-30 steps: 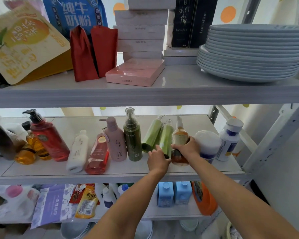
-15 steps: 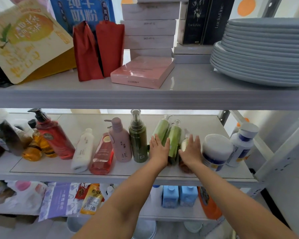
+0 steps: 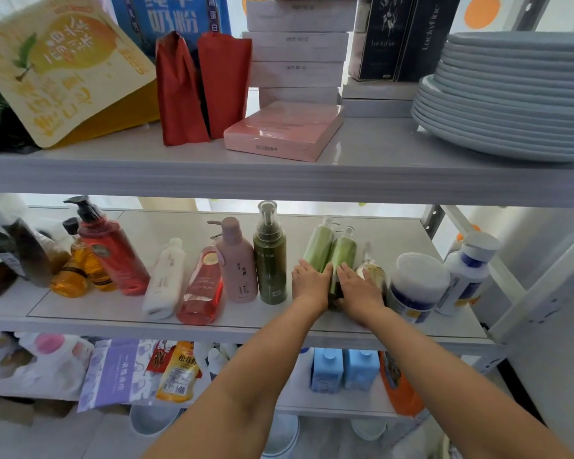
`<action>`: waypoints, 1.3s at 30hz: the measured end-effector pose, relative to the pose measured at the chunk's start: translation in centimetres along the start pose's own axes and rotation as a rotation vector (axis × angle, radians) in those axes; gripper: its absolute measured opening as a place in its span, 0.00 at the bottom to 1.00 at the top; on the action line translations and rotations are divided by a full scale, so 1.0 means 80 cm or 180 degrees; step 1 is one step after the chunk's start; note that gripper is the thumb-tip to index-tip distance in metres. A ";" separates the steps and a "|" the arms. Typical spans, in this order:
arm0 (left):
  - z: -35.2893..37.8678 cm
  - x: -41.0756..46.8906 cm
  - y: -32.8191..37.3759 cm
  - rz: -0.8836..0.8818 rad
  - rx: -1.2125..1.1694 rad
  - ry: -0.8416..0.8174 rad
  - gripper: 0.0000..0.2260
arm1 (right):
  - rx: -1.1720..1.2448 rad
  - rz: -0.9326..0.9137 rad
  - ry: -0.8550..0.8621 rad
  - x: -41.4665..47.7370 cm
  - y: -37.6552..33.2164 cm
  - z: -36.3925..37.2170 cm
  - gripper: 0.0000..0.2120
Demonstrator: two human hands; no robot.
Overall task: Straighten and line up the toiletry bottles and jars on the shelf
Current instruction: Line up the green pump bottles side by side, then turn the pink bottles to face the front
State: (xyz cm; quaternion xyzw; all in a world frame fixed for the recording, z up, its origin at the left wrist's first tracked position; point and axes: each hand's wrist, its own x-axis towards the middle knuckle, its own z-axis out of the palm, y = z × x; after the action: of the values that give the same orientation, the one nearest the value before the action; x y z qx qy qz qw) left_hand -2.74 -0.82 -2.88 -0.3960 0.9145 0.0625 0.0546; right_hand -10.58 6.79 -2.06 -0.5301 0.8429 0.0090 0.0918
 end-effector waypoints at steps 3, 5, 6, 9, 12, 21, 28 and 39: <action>0.007 -0.008 -0.001 0.0001 0.0003 0.0256 0.22 | -0.0091 -0.0015 -0.0020 -0.006 -0.001 -0.001 0.34; 0.011 -0.015 -0.001 0.0023 0.0015 0.0328 0.21 | -0.0147 -0.0009 0.0009 -0.009 -0.002 0.000 0.33; 0.013 -0.020 -0.001 0.0040 0.0019 0.0366 0.21 | -0.0152 -0.0007 0.0030 -0.011 -0.003 0.002 0.32; 0.015 -0.033 -0.001 0.0058 -0.0029 0.0440 0.20 | -0.0167 -0.0026 0.0086 -0.020 -0.007 0.003 0.31; 0.018 -0.046 0.000 0.0042 -0.0188 0.0503 0.18 | -0.0231 -0.0092 0.0131 -0.030 -0.012 0.004 0.32; 0.031 -0.113 -0.030 0.0314 -0.0926 0.0714 0.25 | 0.0339 -0.0049 0.0526 -0.045 -0.052 -0.010 0.23; 0.029 -0.166 -0.106 -0.0391 -0.0981 0.0753 0.24 | 0.1738 -0.0076 0.0527 -0.057 -0.117 -0.007 0.29; -0.002 -0.118 -0.218 -0.1065 -0.1595 0.1246 0.15 | 0.3068 0.1015 0.0866 -0.026 -0.181 -0.004 0.26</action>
State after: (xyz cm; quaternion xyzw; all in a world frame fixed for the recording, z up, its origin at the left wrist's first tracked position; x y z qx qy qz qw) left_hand 16.39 -5.89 -2.56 -0.5458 0.7864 0.1979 -0.2110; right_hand 3.23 2.23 -0.20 -0.2893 0.8259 -0.4349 0.2125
